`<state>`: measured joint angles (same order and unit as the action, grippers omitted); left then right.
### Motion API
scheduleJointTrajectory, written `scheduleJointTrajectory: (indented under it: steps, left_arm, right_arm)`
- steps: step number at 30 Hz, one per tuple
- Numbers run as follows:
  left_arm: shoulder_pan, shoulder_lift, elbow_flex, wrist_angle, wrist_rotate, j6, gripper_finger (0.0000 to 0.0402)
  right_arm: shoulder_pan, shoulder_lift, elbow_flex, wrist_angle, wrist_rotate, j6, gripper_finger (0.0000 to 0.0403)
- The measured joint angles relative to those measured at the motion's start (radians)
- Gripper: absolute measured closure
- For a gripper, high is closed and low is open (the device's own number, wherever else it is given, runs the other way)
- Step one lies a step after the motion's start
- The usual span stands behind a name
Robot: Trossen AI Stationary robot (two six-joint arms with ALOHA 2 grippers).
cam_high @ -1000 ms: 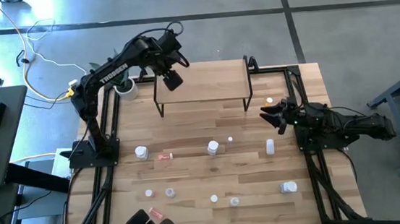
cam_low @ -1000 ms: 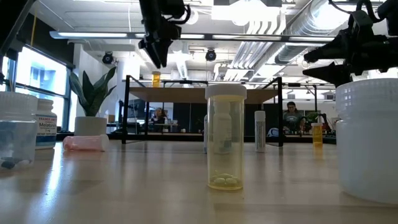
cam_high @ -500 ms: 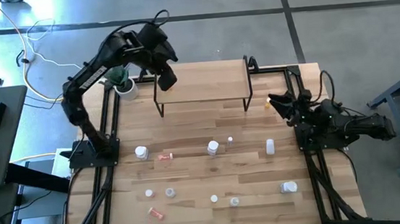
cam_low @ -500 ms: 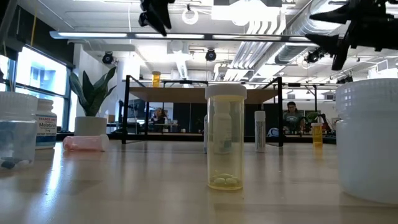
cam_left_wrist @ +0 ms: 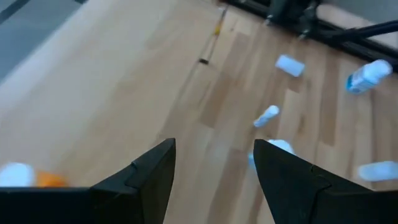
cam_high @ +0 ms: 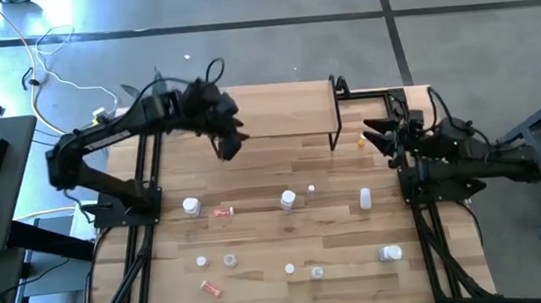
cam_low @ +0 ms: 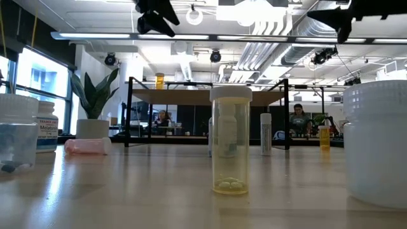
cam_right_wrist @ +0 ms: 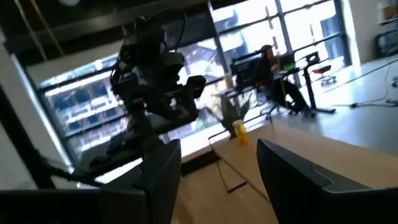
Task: Pick and place medicine bottles onto shelf by color
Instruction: Put the top blue pill bottle on the shelf
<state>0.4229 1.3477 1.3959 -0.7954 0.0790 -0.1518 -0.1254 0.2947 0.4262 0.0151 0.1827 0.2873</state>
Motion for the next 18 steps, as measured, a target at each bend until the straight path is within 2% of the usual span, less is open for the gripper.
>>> scheduleJointTrajectory:
  steps: [8,12,18]
  left_arm:
    - [-0.140,-0.124,-0.232,0.251,-0.003,-0.135,0.0196]
    - [-0.207,-0.158,-0.311,0.327,-0.048,-0.169,0.0196]
    - [-0.286,-0.214,-0.438,0.433,-0.136,-0.249,0.0197]
  right_arm:
    - [0.000,0.250,0.194,-0.108,-0.009,-0.025,0.0191]
    - [0.000,0.374,0.294,-0.192,-0.015,-0.052,0.0166]
    - [0.000,0.538,0.423,-0.299,-0.084,-0.154,0.0133]
